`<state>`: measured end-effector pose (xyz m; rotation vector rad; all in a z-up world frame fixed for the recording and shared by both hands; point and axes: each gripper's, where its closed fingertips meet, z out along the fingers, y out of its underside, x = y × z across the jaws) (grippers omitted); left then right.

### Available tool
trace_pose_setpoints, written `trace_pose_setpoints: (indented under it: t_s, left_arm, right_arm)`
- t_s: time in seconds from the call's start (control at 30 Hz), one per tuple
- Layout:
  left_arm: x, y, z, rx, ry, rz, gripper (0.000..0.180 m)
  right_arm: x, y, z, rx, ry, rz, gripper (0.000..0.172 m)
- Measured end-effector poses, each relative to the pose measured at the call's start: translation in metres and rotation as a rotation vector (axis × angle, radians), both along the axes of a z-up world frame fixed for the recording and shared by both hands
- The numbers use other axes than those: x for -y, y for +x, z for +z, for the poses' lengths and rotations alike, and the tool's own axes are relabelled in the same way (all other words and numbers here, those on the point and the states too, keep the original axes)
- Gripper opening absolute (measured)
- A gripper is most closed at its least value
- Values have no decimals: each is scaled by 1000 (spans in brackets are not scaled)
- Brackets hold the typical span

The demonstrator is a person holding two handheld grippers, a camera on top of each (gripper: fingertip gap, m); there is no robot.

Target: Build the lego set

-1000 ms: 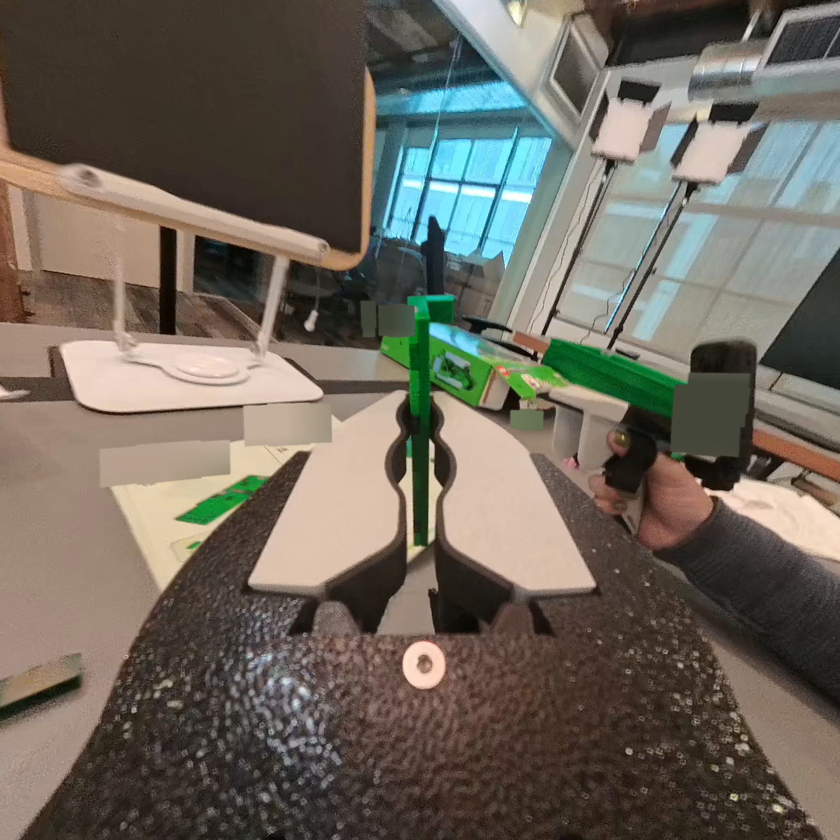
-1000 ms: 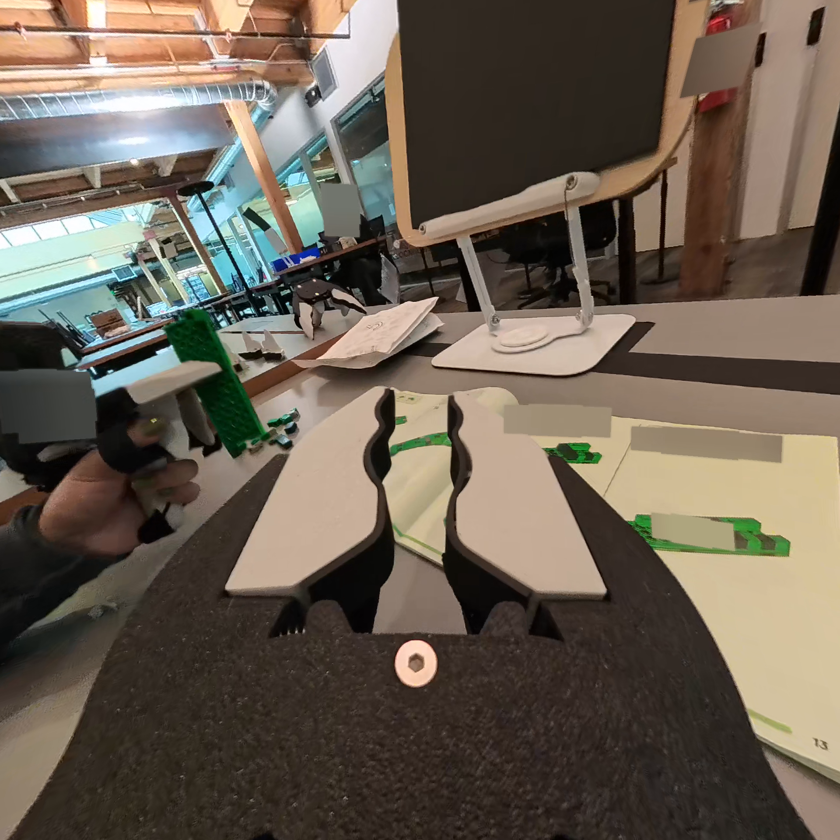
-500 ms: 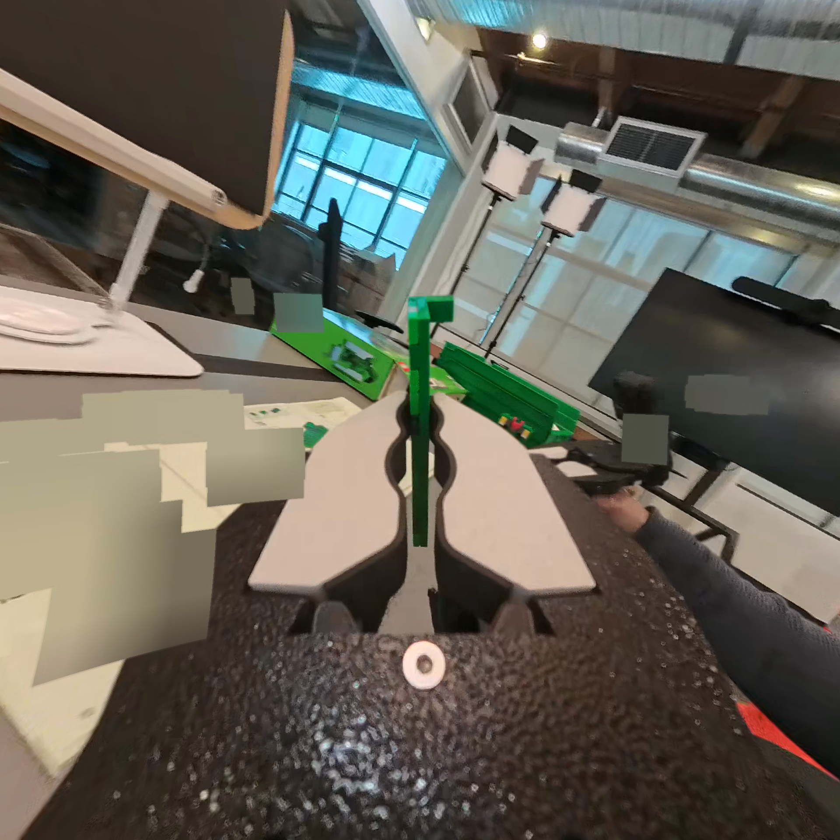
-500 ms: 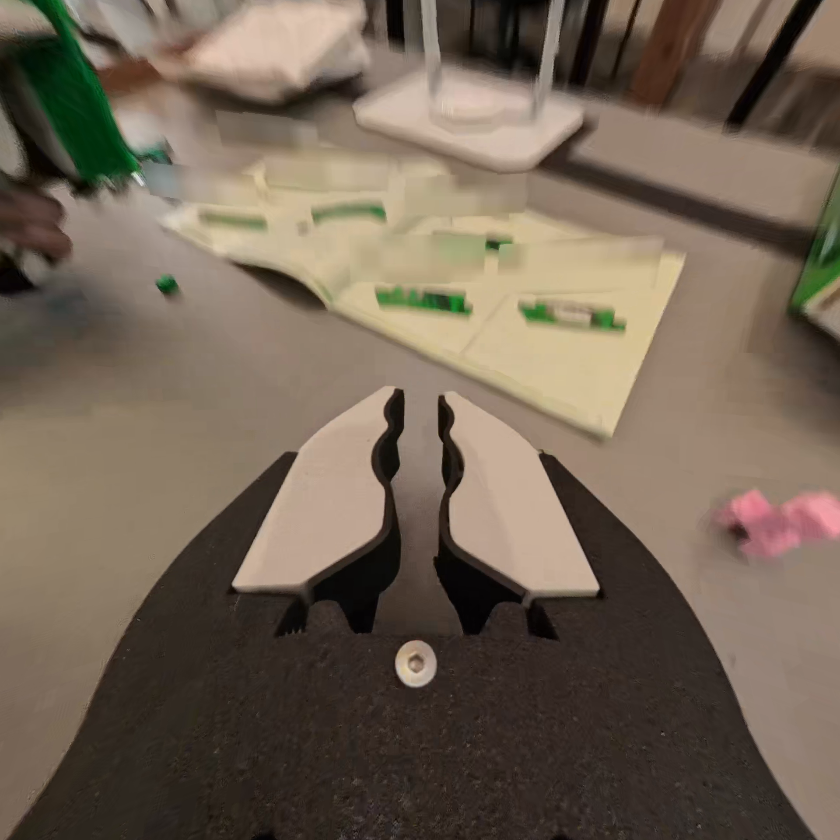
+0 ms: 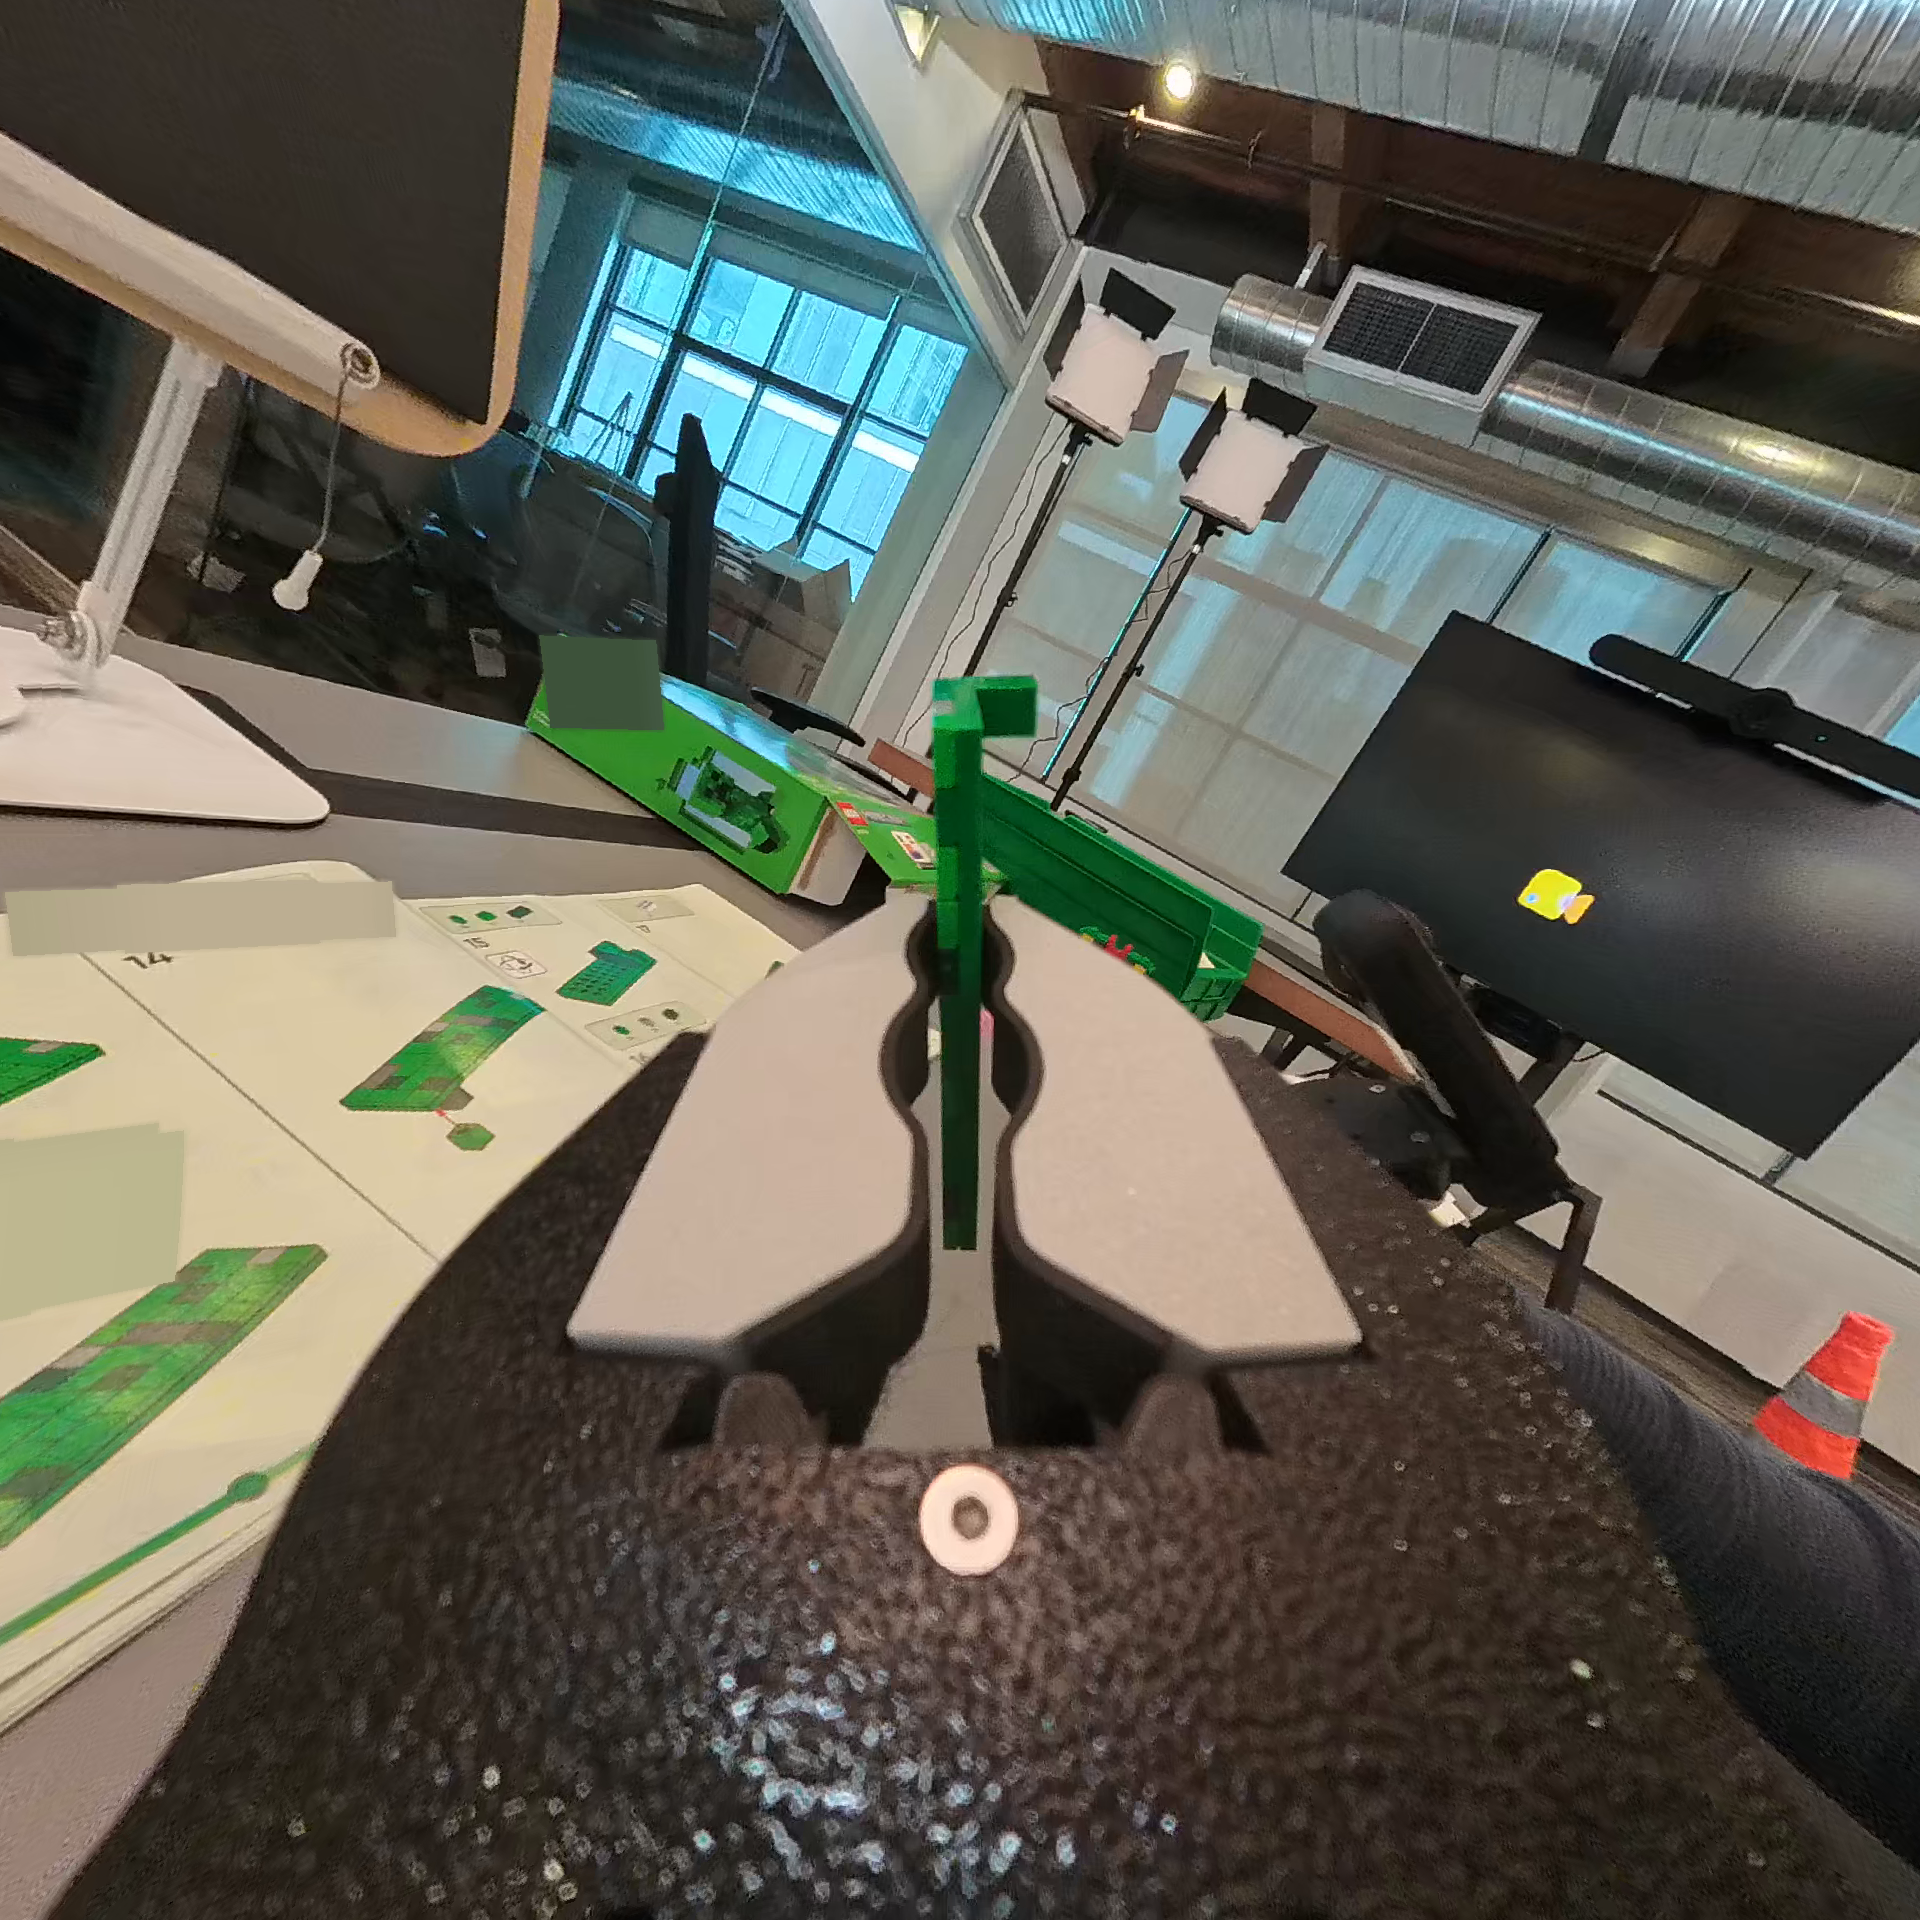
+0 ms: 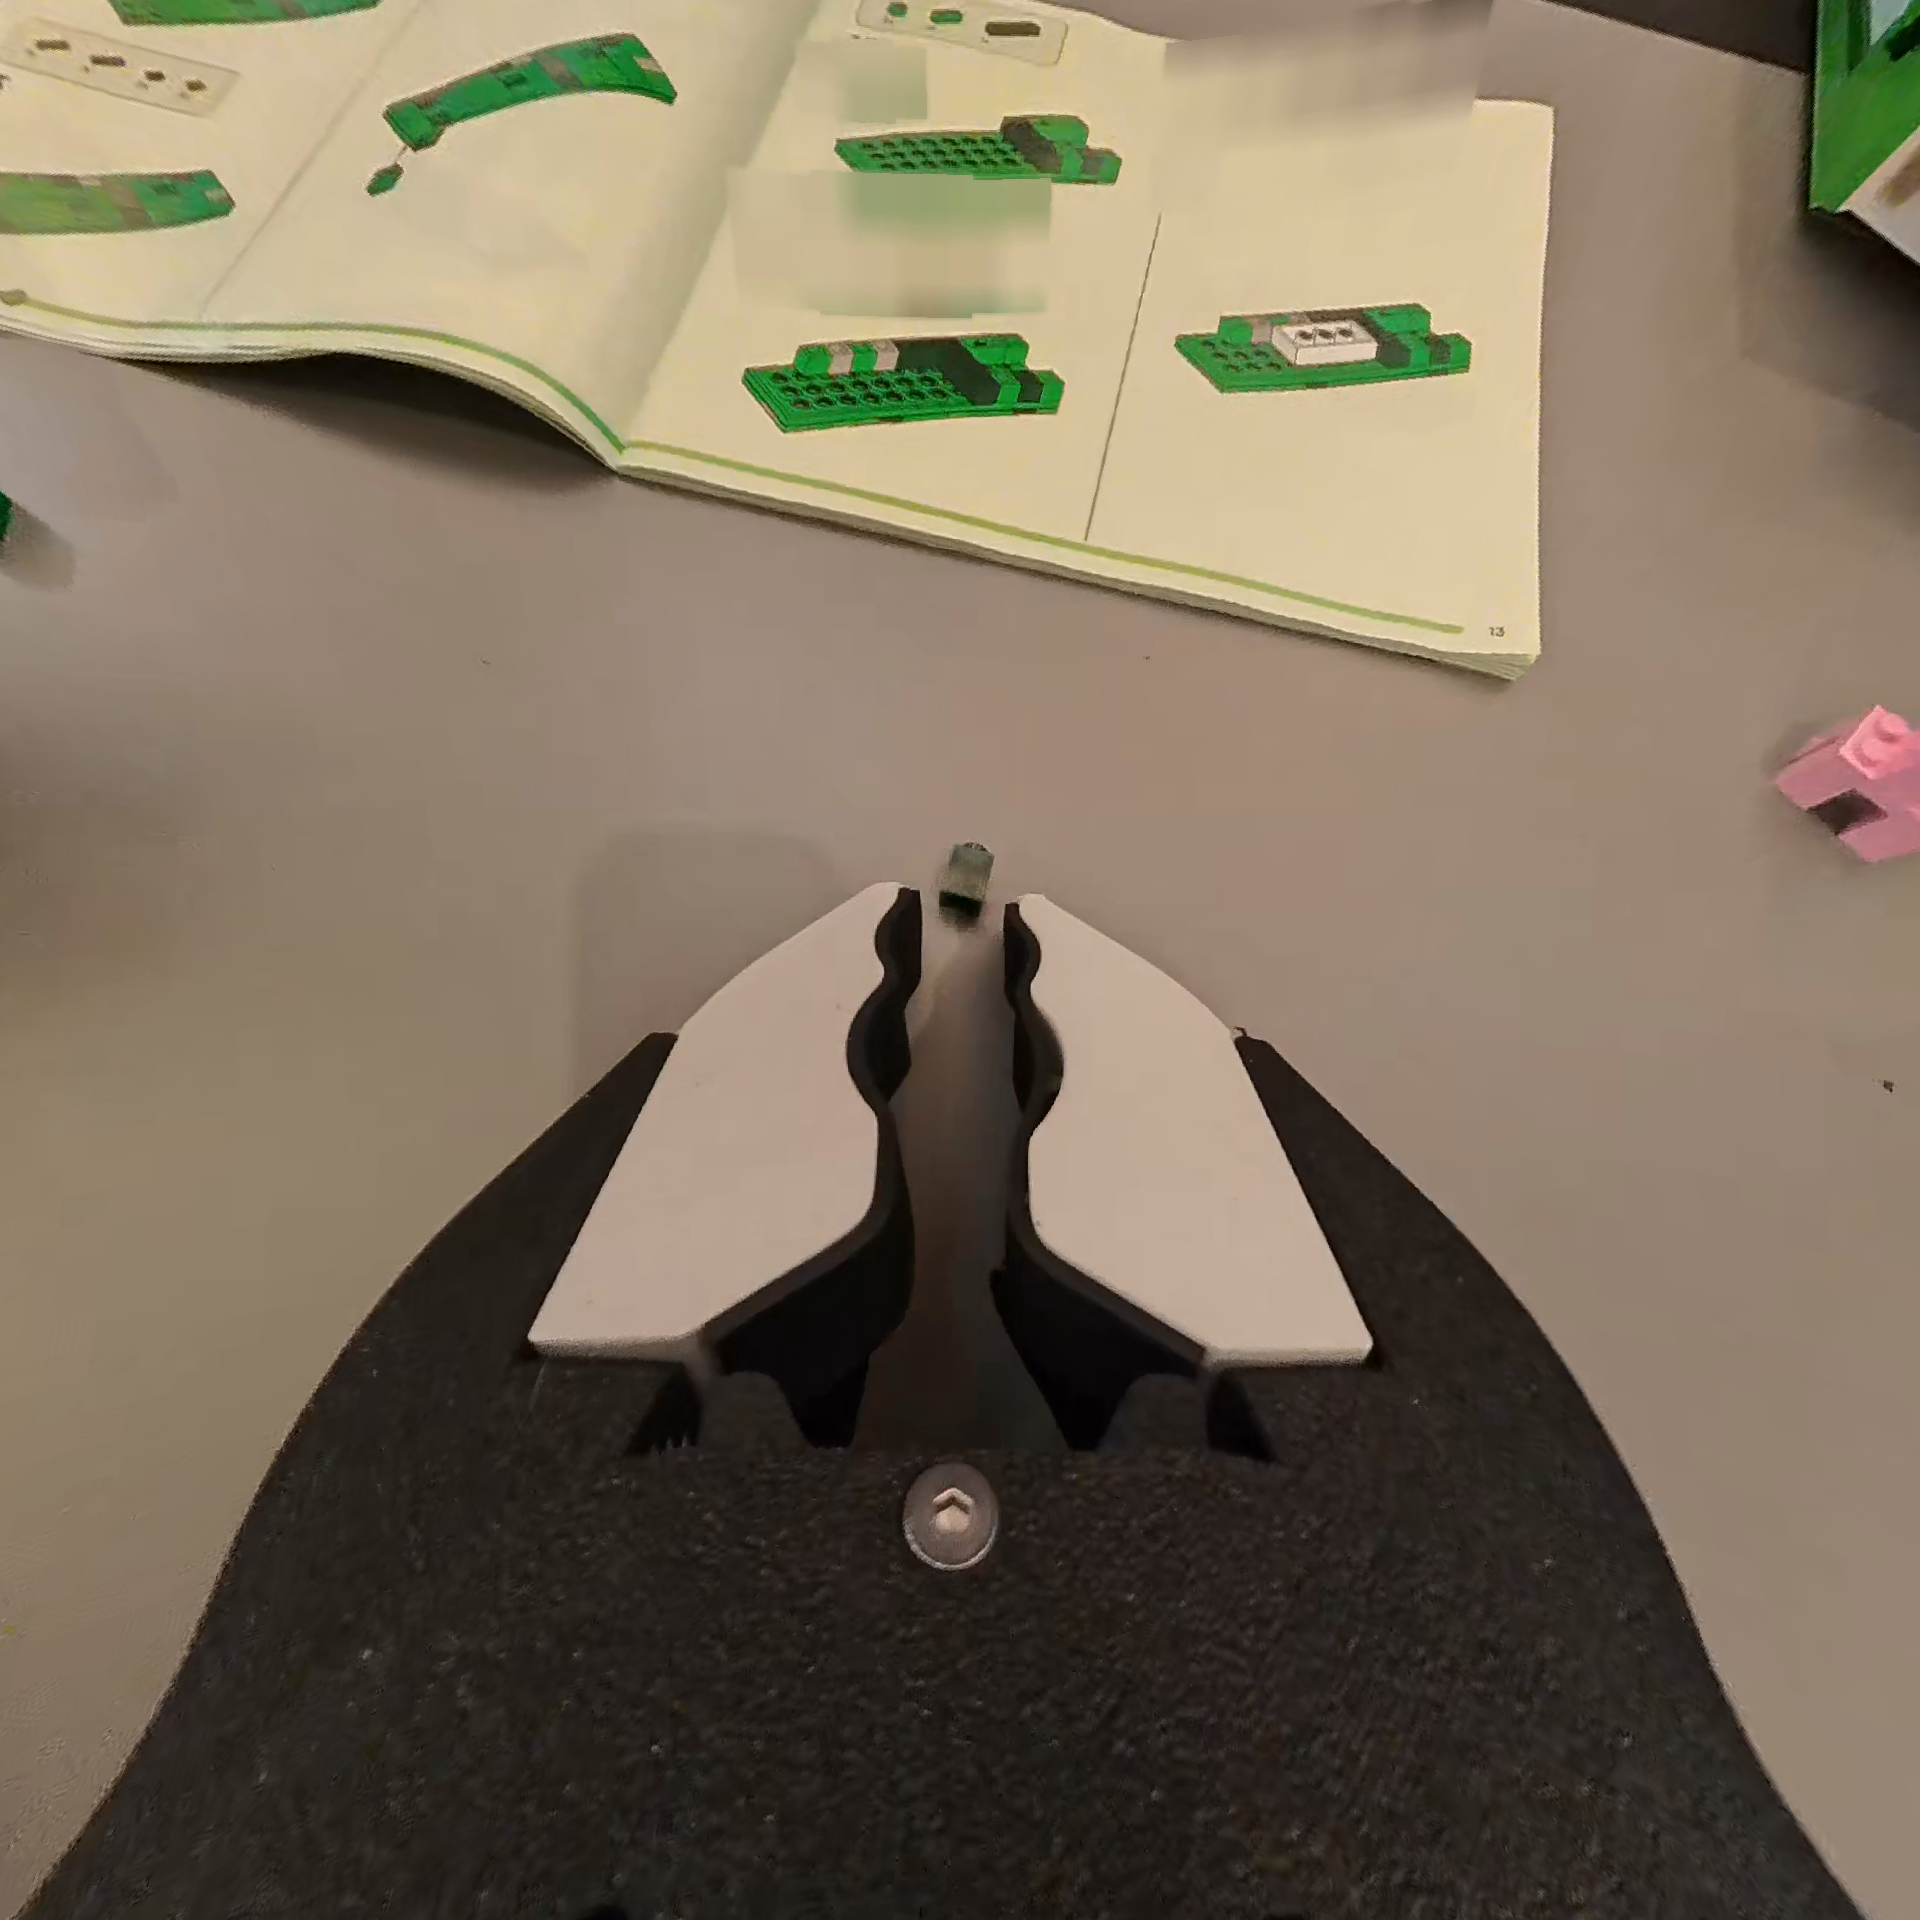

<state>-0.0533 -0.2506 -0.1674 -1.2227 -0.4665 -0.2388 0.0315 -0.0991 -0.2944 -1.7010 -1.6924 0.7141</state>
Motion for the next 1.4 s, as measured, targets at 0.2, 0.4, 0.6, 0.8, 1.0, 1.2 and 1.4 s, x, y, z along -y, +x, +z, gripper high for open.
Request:
trace_pose_setpoints:
  t_s: [0.2,0.4,0.6,0.8,1.0,1.2,1.4]
  left_arm:
    - [-11,6,-3,19,23,-27,6]
    - [-34,17,-6,51,16,-60,6]
    - [-66,11,-10,109,-1,-77,6]
    - [-80,9,-20,15,-110,-89,6]
    - [-80,7,-23,-39,-170,-89,5]
    - [-84,14,-35,-148,-302,-132,5]
    - [-84,21,-38,-208,-339,-164,5]
  right_arm:
    - [-2,-1,-1,3,-25,-56,17]
    - [-1,-7,-1,4,-13,-61,8]
    - [21,-36,49,-246,77,83,7]
    - [59,-66,127,-462,-21,254,7]
    - [73,-64,118,-371,-2,267,8]
    - [74,-62,123,-367,-43,228,7]
    - [72,-63,113,-336,-85,210,7]
